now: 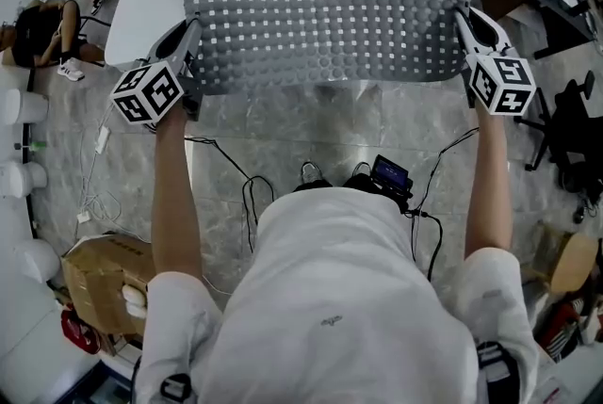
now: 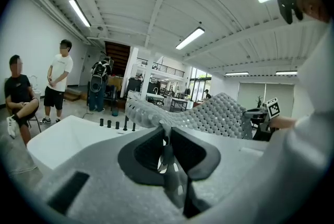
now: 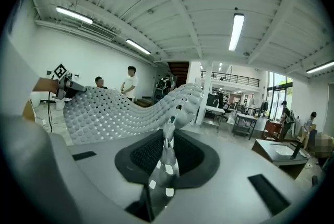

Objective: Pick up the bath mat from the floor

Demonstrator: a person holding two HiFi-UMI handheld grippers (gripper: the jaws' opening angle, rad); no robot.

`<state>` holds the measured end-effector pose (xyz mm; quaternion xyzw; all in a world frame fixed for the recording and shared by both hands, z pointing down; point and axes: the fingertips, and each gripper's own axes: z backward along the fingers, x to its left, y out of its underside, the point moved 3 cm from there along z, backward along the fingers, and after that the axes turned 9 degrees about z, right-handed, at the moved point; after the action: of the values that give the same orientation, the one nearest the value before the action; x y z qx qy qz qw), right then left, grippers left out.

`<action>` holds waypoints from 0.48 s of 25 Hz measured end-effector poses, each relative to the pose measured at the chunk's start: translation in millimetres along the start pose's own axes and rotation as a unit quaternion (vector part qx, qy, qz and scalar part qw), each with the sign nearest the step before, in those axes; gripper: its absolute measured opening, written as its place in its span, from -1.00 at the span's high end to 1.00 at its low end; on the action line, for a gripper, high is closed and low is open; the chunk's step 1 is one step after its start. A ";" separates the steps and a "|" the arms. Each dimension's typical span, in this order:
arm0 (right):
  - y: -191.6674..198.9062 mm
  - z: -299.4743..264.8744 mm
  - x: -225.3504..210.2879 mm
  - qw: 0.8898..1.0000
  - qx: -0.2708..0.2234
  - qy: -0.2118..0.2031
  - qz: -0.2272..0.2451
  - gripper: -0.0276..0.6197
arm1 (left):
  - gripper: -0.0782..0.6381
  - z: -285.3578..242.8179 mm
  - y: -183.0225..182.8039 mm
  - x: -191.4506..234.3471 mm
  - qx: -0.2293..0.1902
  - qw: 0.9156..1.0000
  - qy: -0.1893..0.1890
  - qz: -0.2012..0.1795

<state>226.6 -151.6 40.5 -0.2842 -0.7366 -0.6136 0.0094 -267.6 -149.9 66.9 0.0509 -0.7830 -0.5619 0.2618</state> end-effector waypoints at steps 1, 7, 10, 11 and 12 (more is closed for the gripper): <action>-6.0 2.0 -4.1 1.000 -0.007 0.006 0.001 0.73 | 0.63 1.2 -6.3 -0.6 -0.005 1.000 0.002 -0.002; -35.8 20.4 -22.7 0.997 -0.064 0.033 -0.001 0.73 | 0.63 15.1 -37.8 2.3 -0.042 0.999 -0.001 -0.022; -47.8 29.1 -31.7 0.995 -0.085 0.043 -0.001 0.73 | 0.63 20.6 -51.5 2.3 -0.058 0.997 -0.015 -0.050; -52.0 31.2 -34.4 0.995 -0.091 0.045 -0.001 0.73 | 0.63 22.3 -57.5 2.4 -0.065 0.996 -0.019 -0.057; -56.4 32.9 -37.0 0.994 -0.097 0.048 0.000 0.73 | 0.63 24.2 -64.0 2.1 -0.073 0.995 -0.022 -0.063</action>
<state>244.4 -141.6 -31.8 -0.2537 -0.6722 -0.6954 0.0166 -294.5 -153.3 4.1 0.0686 -0.7404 -0.6343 0.2117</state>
